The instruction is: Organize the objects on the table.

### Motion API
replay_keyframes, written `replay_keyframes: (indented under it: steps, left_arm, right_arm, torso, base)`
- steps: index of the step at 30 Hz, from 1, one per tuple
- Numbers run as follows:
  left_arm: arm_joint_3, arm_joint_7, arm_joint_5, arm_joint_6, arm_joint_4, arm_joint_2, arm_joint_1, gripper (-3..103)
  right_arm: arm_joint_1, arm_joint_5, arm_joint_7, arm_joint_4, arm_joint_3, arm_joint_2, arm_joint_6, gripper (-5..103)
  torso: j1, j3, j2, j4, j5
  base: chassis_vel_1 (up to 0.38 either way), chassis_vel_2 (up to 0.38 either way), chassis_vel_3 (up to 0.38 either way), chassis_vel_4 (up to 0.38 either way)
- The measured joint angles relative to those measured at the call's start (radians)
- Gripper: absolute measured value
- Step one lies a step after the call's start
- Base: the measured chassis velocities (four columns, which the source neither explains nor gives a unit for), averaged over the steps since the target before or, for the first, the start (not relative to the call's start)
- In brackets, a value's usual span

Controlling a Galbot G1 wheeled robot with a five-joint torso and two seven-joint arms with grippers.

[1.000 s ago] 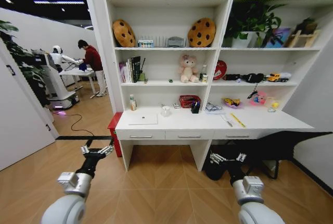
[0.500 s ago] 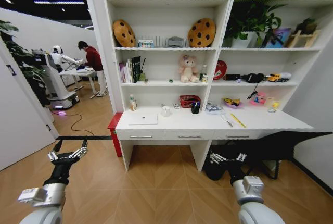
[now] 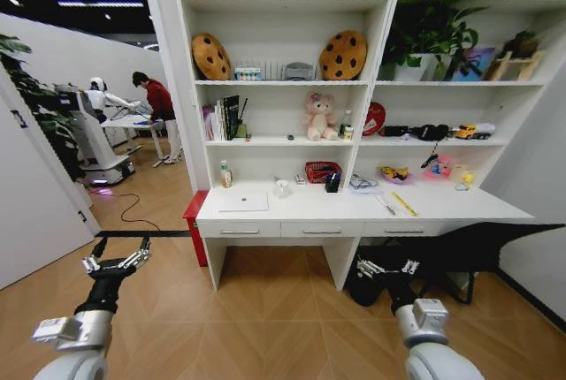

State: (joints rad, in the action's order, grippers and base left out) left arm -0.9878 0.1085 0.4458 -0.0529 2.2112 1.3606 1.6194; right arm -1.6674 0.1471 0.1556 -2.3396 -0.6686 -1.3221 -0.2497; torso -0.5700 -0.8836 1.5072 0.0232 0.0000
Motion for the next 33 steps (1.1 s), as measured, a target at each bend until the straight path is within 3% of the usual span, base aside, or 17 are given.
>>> replay_keyframes:
  steps: [33]
  left_arm:
    - [0.003,-0.001,-0.001,0.002,0.001,-0.001,0.0,100]
  right_arm:
    - [0.0,0.0,0.0,0.0,0.0,0.0,-0.001,100]
  torso:
    - [0.0,0.0,0.0,0.0,0.0]
  base:
    - [0.0,0.0,0.0,0.0]
